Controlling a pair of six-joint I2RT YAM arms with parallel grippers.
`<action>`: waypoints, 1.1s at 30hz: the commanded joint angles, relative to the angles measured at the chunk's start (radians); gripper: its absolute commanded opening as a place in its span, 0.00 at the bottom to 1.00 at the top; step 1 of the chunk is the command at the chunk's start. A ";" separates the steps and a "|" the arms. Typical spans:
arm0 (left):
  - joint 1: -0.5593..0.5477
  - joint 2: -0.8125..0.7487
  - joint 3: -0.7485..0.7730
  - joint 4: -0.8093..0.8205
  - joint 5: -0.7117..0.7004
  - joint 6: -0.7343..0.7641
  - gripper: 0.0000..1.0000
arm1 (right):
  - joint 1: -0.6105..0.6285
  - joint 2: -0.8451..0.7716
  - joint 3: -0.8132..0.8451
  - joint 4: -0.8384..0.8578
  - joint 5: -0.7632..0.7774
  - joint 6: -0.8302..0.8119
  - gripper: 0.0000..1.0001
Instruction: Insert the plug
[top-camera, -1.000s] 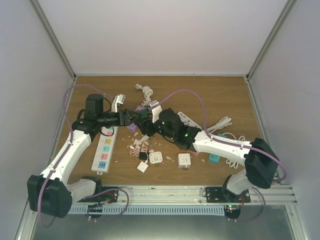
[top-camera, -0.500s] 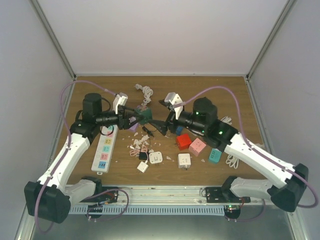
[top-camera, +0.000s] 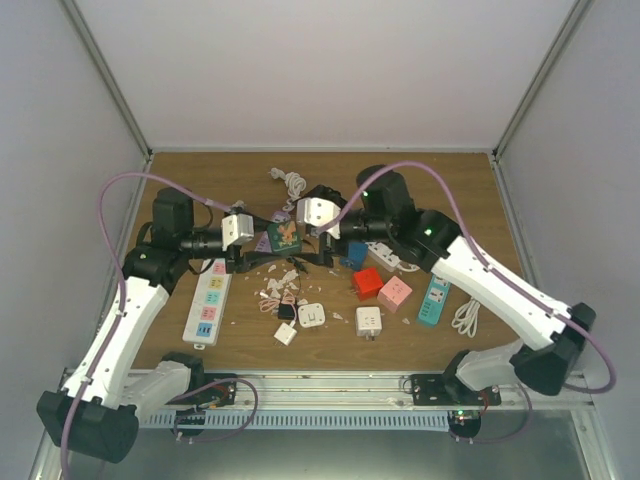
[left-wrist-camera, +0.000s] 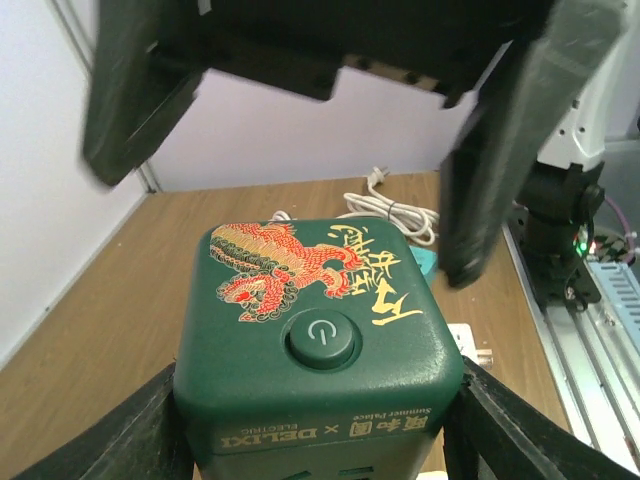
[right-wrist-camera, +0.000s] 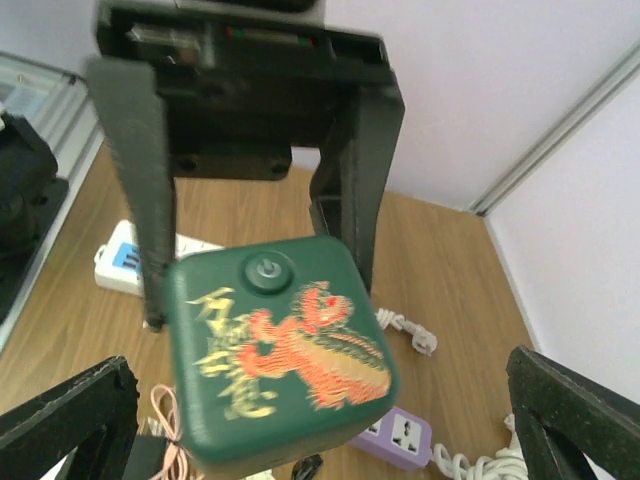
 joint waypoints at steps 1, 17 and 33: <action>-0.004 0.001 0.053 -0.180 0.061 0.294 0.41 | 0.002 0.089 0.095 -0.163 -0.021 -0.109 0.99; -0.005 -0.004 0.038 -0.142 -0.008 0.243 0.44 | 0.018 0.263 0.237 -0.328 -0.146 -0.173 0.53; -0.005 -0.388 -0.167 0.176 -0.925 -0.750 0.99 | 0.035 0.254 -0.242 0.576 -0.050 0.381 0.34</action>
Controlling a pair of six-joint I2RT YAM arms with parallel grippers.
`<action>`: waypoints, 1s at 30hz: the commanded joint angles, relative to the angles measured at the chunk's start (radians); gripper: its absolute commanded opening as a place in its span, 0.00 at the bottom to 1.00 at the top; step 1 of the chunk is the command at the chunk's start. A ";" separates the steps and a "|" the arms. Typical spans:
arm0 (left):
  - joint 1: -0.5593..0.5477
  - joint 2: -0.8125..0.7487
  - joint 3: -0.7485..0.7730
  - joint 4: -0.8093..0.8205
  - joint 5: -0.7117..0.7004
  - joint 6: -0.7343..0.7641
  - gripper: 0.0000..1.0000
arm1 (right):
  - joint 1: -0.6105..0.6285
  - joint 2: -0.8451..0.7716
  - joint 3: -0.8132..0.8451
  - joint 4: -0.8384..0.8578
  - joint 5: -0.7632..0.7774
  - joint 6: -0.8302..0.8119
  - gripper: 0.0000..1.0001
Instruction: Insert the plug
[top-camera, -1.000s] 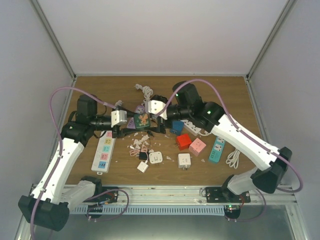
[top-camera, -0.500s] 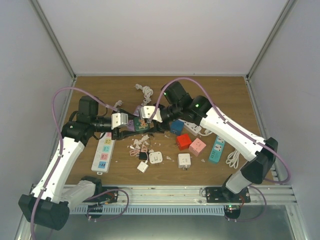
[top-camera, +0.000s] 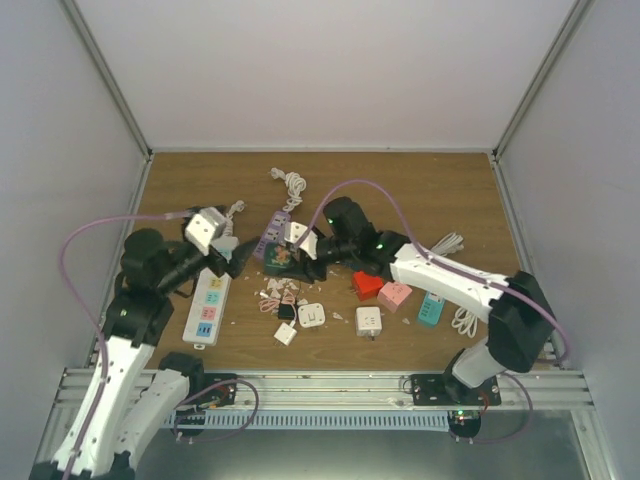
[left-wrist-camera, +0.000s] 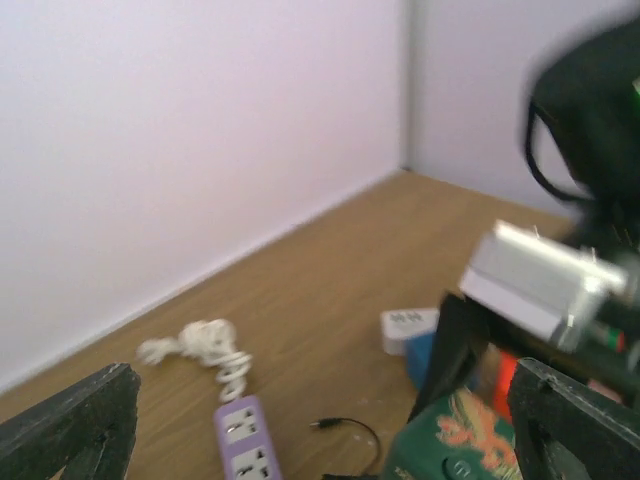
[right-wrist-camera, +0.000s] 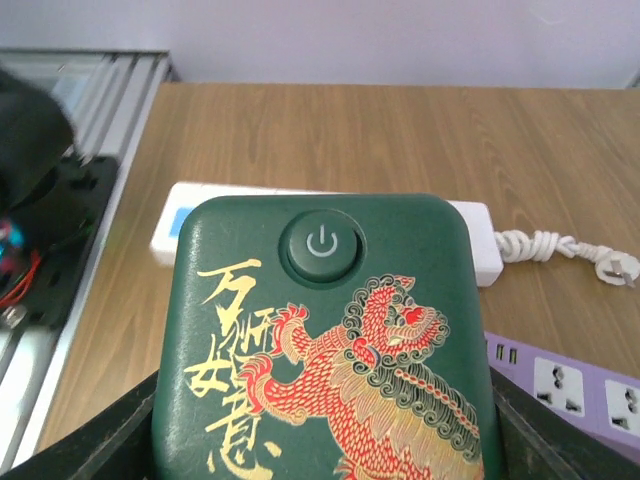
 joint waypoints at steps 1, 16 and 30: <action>-0.004 -0.085 0.026 -0.035 -0.432 -0.449 0.99 | 0.029 0.112 0.023 0.361 0.081 0.247 0.34; -0.003 -0.069 0.214 -0.351 -0.563 -0.525 0.99 | 0.105 0.730 0.655 0.182 0.211 0.258 0.30; -0.004 -0.013 0.217 -0.350 -0.579 -0.509 0.99 | 0.100 0.858 0.801 0.016 0.241 0.194 0.29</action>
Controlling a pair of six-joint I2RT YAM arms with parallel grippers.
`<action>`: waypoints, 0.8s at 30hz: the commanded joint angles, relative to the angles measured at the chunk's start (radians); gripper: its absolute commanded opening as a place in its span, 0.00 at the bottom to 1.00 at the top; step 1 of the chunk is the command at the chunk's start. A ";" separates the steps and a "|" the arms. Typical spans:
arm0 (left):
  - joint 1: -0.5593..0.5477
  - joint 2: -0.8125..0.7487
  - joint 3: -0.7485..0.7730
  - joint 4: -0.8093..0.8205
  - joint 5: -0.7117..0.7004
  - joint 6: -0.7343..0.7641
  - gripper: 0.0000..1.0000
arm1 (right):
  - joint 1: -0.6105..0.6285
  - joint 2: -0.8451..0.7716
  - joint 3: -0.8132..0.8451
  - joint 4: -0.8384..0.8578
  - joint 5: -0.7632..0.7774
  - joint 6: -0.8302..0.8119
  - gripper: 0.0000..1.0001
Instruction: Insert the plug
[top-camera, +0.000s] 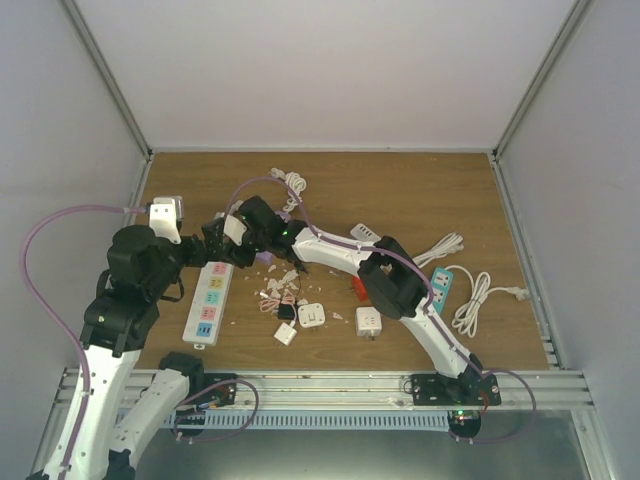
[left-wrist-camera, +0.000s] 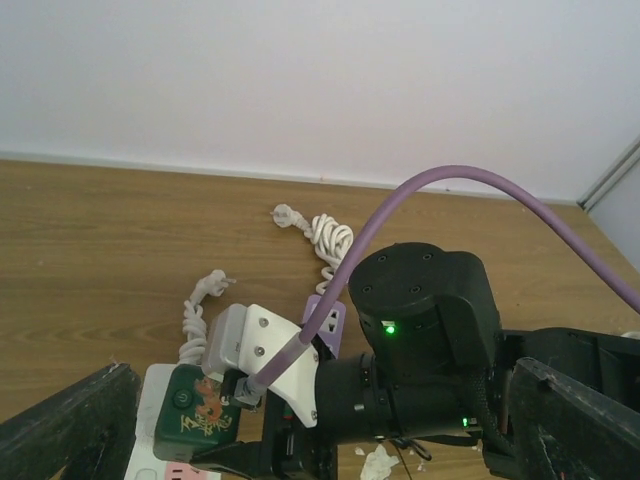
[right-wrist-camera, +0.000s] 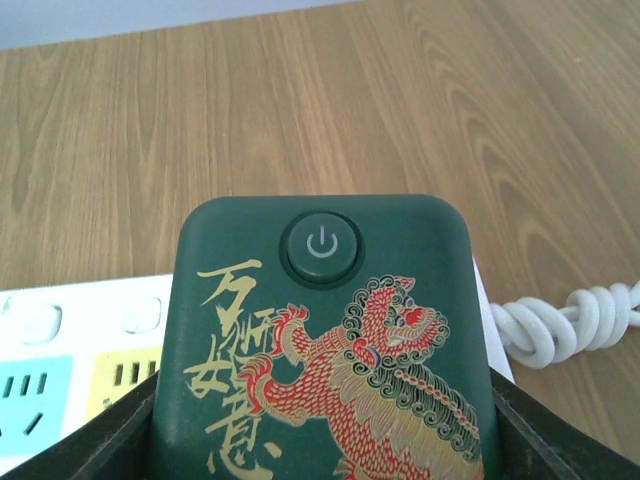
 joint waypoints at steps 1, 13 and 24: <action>-0.004 0.000 0.016 0.019 -0.027 0.009 0.99 | -0.002 0.005 0.035 -0.051 -0.001 -0.028 0.29; -0.005 0.002 0.013 0.021 -0.073 0.018 0.99 | -0.016 0.050 0.068 -0.065 0.022 -0.027 0.30; -0.005 0.012 0.005 0.025 -0.078 0.020 0.99 | -0.035 0.102 0.127 -0.127 -0.087 -0.066 0.30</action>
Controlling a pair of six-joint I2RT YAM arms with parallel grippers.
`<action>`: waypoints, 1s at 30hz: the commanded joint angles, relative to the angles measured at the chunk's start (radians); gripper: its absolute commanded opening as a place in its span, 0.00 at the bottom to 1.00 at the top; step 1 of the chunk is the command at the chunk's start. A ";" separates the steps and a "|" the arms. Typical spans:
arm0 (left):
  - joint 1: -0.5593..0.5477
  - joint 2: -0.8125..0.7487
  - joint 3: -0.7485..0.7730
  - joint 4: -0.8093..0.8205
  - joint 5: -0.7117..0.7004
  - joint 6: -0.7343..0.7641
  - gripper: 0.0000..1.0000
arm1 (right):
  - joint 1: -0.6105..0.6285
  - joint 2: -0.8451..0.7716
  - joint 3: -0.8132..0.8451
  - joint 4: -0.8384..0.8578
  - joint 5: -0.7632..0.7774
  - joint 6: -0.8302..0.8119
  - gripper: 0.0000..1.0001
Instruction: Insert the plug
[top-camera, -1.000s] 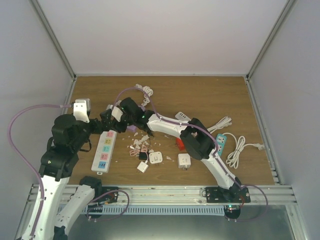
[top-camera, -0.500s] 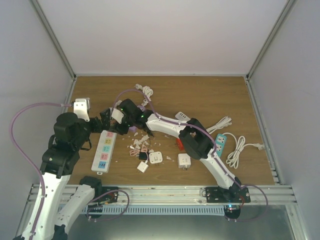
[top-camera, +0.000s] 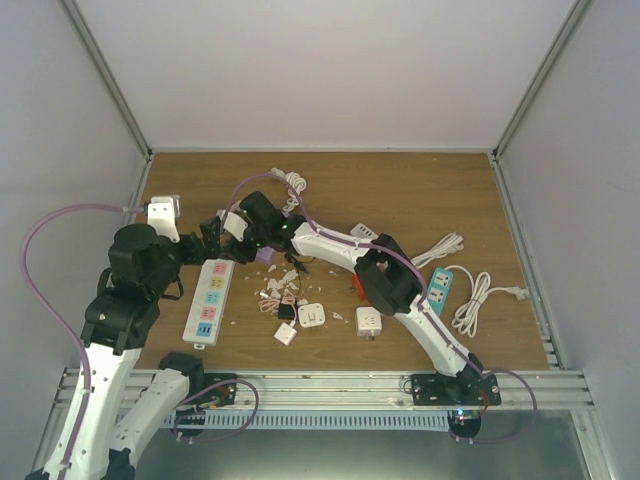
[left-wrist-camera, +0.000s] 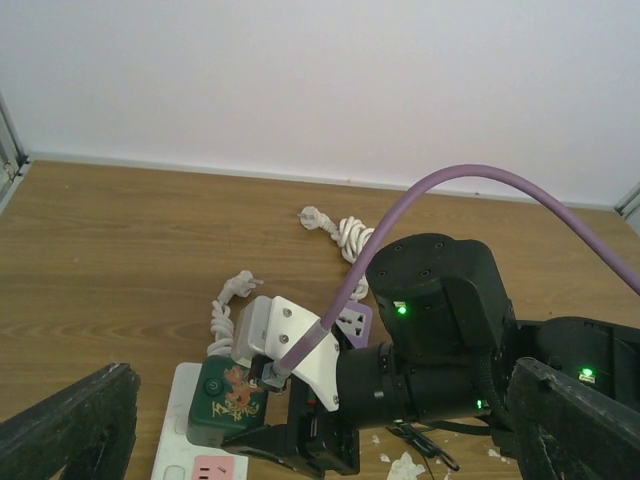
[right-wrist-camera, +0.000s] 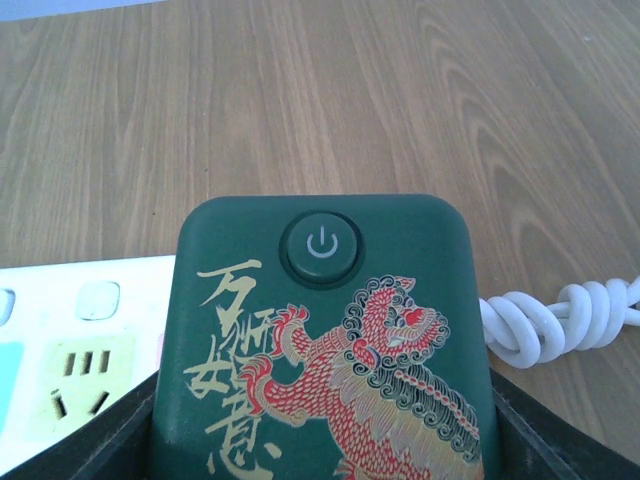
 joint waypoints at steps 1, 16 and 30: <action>-0.004 0.005 0.005 0.031 -0.013 0.007 0.99 | -0.006 0.035 0.029 -0.049 -0.056 -0.032 0.30; -0.003 0.027 0.008 0.045 0.000 0.008 0.99 | -0.015 0.074 0.044 -0.109 -0.064 -0.039 0.31; -0.005 0.080 0.046 0.028 -0.031 -0.012 0.99 | 0.000 0.093 0.002 -0.216 0.151 -0.042 0.31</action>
